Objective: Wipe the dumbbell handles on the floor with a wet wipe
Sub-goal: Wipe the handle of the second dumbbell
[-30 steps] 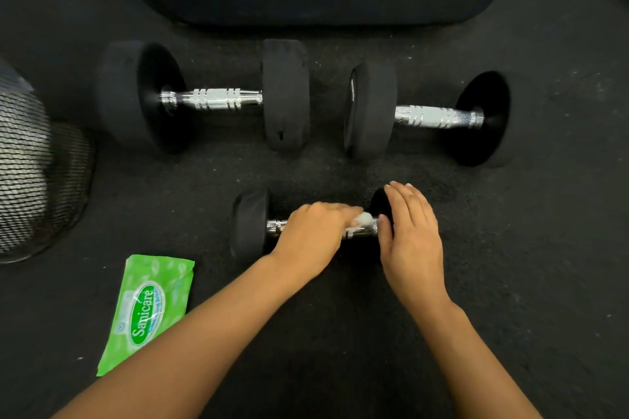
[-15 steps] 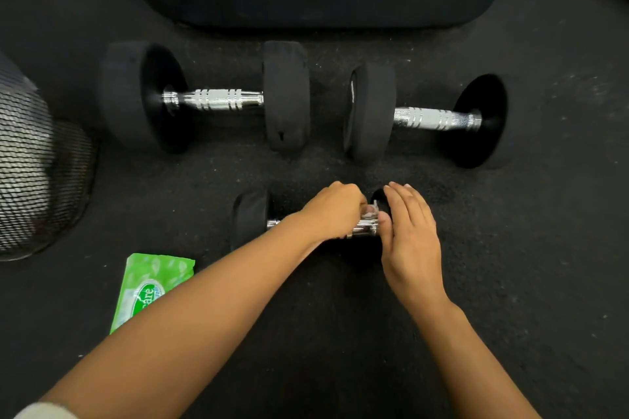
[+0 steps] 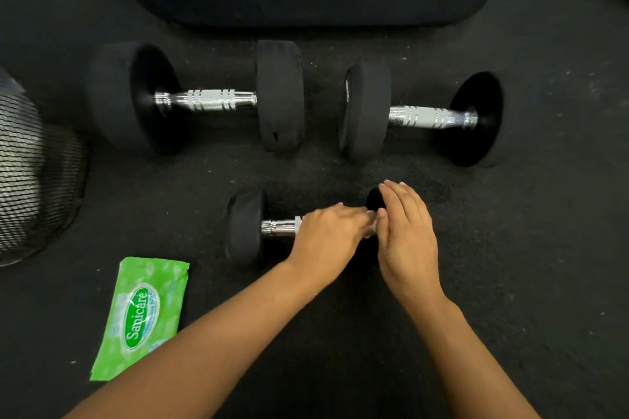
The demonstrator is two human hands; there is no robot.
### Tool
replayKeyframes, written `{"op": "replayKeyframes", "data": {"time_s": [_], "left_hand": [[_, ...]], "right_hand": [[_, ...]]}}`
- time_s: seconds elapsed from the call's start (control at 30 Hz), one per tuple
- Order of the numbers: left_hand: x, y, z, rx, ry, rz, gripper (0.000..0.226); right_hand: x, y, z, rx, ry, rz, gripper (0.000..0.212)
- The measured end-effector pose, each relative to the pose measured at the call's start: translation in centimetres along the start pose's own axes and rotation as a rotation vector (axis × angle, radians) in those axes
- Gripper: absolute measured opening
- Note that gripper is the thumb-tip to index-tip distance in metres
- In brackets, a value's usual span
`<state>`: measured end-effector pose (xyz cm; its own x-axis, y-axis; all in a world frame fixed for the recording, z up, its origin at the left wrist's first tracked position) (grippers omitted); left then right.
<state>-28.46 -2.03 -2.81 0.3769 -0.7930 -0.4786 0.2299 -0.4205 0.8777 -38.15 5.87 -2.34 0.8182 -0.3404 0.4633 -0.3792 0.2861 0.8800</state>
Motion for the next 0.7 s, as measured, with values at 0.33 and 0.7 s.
{"op": "replayKeyframes", "data": {"time_s": [0.33,0.7], "left_hand": [[1.3,-2.2,-1.5,-0.269,-0.358,0.193,0.021],[0.7,0.2,0.8,0.067,0.042,0.022,0.016]], "right_hand": [[0.0,-0.1,0.3,-0.002,-0.012,0.009,0.047],[0.1,0.0,0.1,-0.017,-0.016,-0.017,0.046]]}}
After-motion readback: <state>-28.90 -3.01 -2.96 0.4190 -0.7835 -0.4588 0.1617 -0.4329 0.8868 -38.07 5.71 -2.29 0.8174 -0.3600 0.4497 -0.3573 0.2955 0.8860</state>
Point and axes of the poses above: each hand's wrist, its own z-axis towards the middle knuckle, its own y-axis out of the back of the hand, x = y × z, the point moved 1 cm from there along z, towards the middle knuckle, and after that the axes turned 10 degrees about x, right-handed, at the moved point
